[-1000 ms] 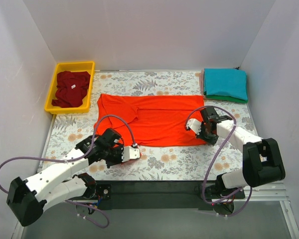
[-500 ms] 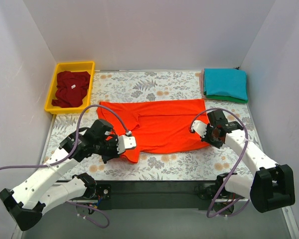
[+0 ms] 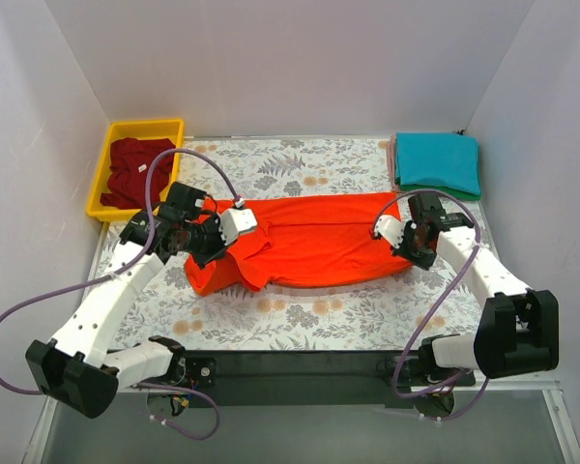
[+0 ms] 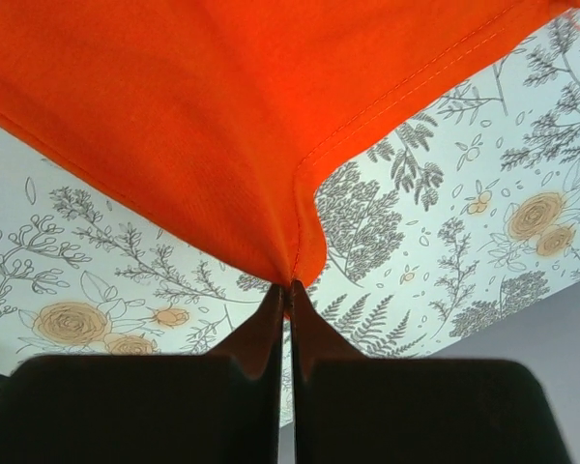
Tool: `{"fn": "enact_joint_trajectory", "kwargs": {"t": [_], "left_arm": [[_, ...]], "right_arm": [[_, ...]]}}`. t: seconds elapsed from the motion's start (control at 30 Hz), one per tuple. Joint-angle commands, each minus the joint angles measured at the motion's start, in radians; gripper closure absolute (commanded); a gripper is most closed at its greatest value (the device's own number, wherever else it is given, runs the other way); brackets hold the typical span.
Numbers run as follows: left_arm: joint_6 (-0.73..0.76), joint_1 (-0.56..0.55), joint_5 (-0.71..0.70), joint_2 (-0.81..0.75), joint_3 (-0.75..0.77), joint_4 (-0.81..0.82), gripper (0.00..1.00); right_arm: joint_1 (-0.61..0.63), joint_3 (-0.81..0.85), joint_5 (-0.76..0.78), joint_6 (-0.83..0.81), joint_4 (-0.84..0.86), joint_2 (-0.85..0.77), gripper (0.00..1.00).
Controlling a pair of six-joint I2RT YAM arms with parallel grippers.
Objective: Fold and stack the t-shirts
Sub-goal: Fold the tshirt
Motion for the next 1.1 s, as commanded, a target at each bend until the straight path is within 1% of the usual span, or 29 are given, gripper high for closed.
{"fn": "enact_joint_trajectory", "kwargs": {"t": [0.0, 0.13, 0.27, 0.37, 0.63, 0.87, 1.07], "left_arm": [[0.079, 0.034, 0.054, 0.035, 0.043, 0.017, 1.00], [0.103, 0.086, 0.077, 0.098, 0.057, 0.061, 1.00], [0.117, 0.160, 0.123, 0.179, 0.118, 0.084, 1.00], [0.119, 0.186, 0.132, 0.228, 0.166, 0.098, 1.00], [0.114, 0.197, 0.135, 0.336, 0.236, 0.150, 1.00], [0.129, 0.198, 0.130, 0.408, 0.285, 0.161, 1.00], [0.152, 0.213, 0.127, 0.431, 0.289, 0.164, 1.00]], "right_arm": [[-0.017, 0.081, -0.022, -0.046, -0.014, 0.041, 0.99], [-0.026, 0.159, -0.029, -0.055, -0.012, 0.118, 0.99], [-0.037, 0.221, -0.034, -0.065, -0.012, 0.181, 0.99], [-0.048, 0.257, -0.036, -0.072, -0.012, 0.221, 0.99], [-0.066, 0.313, -0.045, -0.072, -0.012, 0.296, 0.99], [-0.071, 0.356, -0.046, -0.062, -0.012, 0.354, 0.99], [-0.074, 0.382, -0.045, -0.054, -0.011, 0.393, 0.99]]}}
